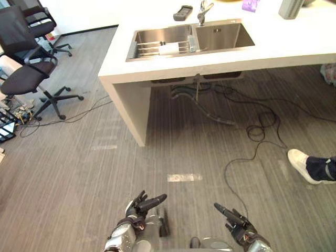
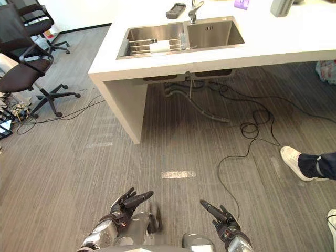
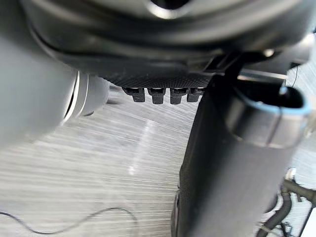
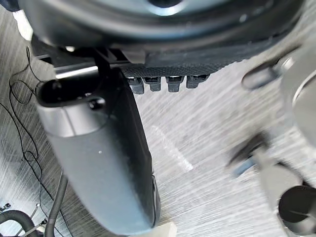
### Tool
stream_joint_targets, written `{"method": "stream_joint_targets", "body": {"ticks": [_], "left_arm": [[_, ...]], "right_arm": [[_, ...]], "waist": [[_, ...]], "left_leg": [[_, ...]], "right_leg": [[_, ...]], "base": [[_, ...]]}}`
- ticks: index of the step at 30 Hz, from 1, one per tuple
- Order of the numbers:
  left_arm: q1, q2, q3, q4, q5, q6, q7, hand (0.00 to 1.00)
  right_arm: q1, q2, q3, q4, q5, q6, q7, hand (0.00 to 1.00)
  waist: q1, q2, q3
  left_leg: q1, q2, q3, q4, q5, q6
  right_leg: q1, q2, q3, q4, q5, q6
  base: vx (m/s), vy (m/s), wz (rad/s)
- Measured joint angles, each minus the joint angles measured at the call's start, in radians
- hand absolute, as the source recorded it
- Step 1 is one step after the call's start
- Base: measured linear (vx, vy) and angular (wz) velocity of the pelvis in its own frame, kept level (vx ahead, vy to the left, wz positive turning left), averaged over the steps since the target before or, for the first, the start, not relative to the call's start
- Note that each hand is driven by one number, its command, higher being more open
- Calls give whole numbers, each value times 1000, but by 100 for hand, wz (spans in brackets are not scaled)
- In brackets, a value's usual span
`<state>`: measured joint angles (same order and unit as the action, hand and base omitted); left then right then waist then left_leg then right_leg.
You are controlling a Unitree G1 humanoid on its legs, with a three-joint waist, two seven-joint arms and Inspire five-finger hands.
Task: Walk over to the sink, pick up the cup, carry it to the dishwasher, place the cup inside the dishwasher, then close the dishwasher door
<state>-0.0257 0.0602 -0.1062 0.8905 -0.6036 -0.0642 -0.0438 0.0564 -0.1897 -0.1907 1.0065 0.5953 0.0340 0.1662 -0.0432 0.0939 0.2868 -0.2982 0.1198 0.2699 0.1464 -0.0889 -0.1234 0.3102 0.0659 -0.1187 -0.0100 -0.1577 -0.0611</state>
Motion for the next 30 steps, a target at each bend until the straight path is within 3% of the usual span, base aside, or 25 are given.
{"method": "stream_joint_targets", "body": {"ticks": [1,2,4,5,8,9,10,11,12,13,15,16,18,20,21,22,23,24,25,26,28,30], "left_arm": [[2,0,1,-11,-8,0,6,100],[8,5,4,-67,-7,-4,22,100],[9,3,22,-196,-7,-41,49,100],[9,3,26,-240,-7,-51,65,100],[13,-2,66,-416,-4,-80,140,100],[16,3,84,-497,3,-100,172,100],[16,8,101,-573,25,-128,205,100],[15,12,109,-611,44,-140,223,100],[15,24,128,-689,76,-161,263,100],[15,34,143,-756,101,-183,306,100],[16,36,158,-823,116,-212,346,100],[14,39,161,-871,120,-256,379,100],[7,41,155,-899,164,-309,408,100],[-11,45,143,-901,200,-352,437,100],[-20,54,134,-901,210,-374,449,100],[-13,69,121,-904,209,-396,455,100],[-6,79,120,-916,208,-400,457,100],[7,94,121,-950,204,-410,457,100],[26,50,108,-992,200,-424,464,100],[24,36,73,-1066,206,-428,466,100],[-27,45,-4,-1159,264,-427,457,100],[-89,50,-50,-1176,312,-419,443,100]], "right_arm": [[5,0,0,0,1,0,1,100],[12,4,0,-1,3,1,1,100],[6,2,2,-10,3,7,2,100],[4,2,0,-8,2,10,2,100],[-3,2,-9,13,1,40,0,100],[3,15,-32,23,1,48,0,100],[9,27,-51,36,0,50,-3,100],[12,32,-58,42,0,51,-5,100],[13,39,-87,44,0,34,-13,100],[12,38,-119,45,1,31,-14,100],[14,40,-168,43,2,14,-15,100],[24,40,-207,35,11,3,-12,100],[37,41,-230,29,11,4,-12,100],[51,68,-256,57,10,12,-13,100],[67,99,-283,76,9,26,-12,100],[95,140,-329,93,20,31,-6,100],[120,160,-339,95,23,27,-4,100],[151,181,-347,99,22,20,10,100],[156,159,-360,110,21,19,27,100],[160,137,-364,107,-3,15,38,100],[151,129,-371,100,-67,13,60,100],[146,130,-371,99,-95,10,74,100]], "waist": [[0,2,2],[2,1,6],[13,-21,19],[21,-22,19],[51,-34,11],[54,-49,2],[53,-58,-6],[53,-61,-10],[52,-62,-11],[49,-60,-12],[37,-51,-18],[23,-41,-32],[16,-37,-42],[3,-36,-49],[1,-40,-51],[1,-64,-65],[1,-88,-78],[5,-128,-101],[6,-70,-115],[4,-43,-122],[5,-27,-130],[2,-27,-130]], "left_leg": [[1,4,13,-2,2,3],[5,-1,21,9,99,53],[-35,-36,15,76,177,102],[-60,-37,15,118,173,108],[-52,-90,33,199,114,195],[-17,-136,42,188,85,237],[20,-177,42,181,57,251],[39,-193,39,176,43,256],[86,-217,28,160,18,258],[149,-236,13,128,2,255],[229,-242,-26,79,-9,249],[301,-232,-70,29,-9,245],[363,-207,-117,12,-22,221],[399,-170,-189,9,-44,185],[422,-149,-236,10,-68,153],[446,-141,-269,25,-105,117],[457,-144,-285,42,-133,109],[473,-159,-303,65,-174,95],[479,-98,-297,107,-221,63],[478,-55,-277,116,-237,59],[499,-20,-275,80,-219,62],[513,-6,-275,71,-199,61]], "right_leg": [[18,1,4,0,-17,10],[43,-17,12,24,-70,28],[11,-64,26,101,-135,63],[-6,-77,29,127,-150,76],[-52,-157,20,303,-180,127],[-102,-209,3,468,-181,172],[-175,-262,1,662,-133,264],[-210,-284,7,754,-87,314],[-278,-316,19,919,-34,327],[-340,-349,-18,1048,-53,283],[-404,-380,-102,1101,-101,194],[-474,-395,-185,1042,-148,117],[-539,-385,-223,846,-159,97],[-584,-351,-204,598,-115,107],[-596,-326,-175,463,-47,111],[-594,-319,-142,387,59,105],[-589,-321,-128,376,130,100],[-588,-327,-108,393,187,74],[-580,-292,-131,454,140,74],[-572,-260,-160,466,98,57],[-568,-234,-182,489,55,35],[-558,-219,-187,493,35,26]], "base": [[529,289,-12],[493,263,-6],[613,329,-11],[500,275,-26],[437,236,-15],[506,245,22],[592,261,30],[565,212,30],[452,144,21],[438,112,21],[431,70,42],[422,16,67],[475,-72,82],[468,-194,104],[489,-309,110],[493,-353,104],[405,-339,75],[478,-450,40],[553,-480,33],[525,-438,18],[328,-264,13],[262,-244,-2]]}}
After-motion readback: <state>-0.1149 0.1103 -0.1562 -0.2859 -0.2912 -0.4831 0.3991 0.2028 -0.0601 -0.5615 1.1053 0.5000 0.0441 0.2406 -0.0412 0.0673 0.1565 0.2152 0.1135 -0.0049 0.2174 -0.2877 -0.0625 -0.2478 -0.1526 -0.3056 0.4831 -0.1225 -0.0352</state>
